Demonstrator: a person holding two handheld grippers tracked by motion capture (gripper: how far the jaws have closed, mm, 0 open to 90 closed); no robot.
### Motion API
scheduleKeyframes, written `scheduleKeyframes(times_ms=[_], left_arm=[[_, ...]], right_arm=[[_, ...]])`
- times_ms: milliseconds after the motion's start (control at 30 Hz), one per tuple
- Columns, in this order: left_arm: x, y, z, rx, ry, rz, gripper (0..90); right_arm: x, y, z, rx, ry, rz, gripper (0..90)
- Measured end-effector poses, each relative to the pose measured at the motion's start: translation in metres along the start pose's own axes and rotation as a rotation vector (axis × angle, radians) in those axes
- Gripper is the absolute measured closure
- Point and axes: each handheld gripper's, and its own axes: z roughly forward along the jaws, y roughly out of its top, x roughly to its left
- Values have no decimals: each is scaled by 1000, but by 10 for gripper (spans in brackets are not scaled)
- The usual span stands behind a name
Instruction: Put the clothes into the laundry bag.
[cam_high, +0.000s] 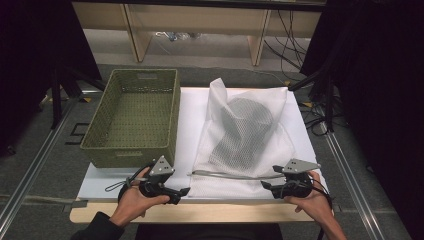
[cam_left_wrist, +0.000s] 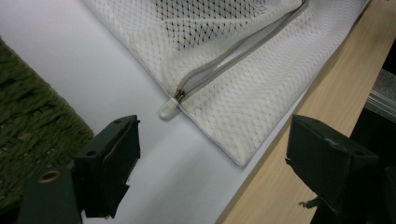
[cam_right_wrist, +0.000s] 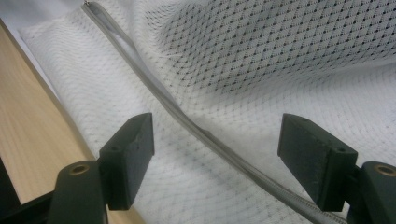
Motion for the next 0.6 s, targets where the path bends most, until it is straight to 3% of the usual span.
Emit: scheduleKeyframes(times_ms=[233,300,533,600], left_arm=[[-1,2,0,-3,7,14,172],[0,3,0,1,9,23,172],[3,2,4,20,7,20,171],[3,2,4,19,3,22,171]], right_arm=[[4,-4,-4,-6,-3,-12,275],[9,-6,-6,5,16,12,271],[9,-12,-7,16,9,-18,266],[12,-13,-8,19,8,1,266]])
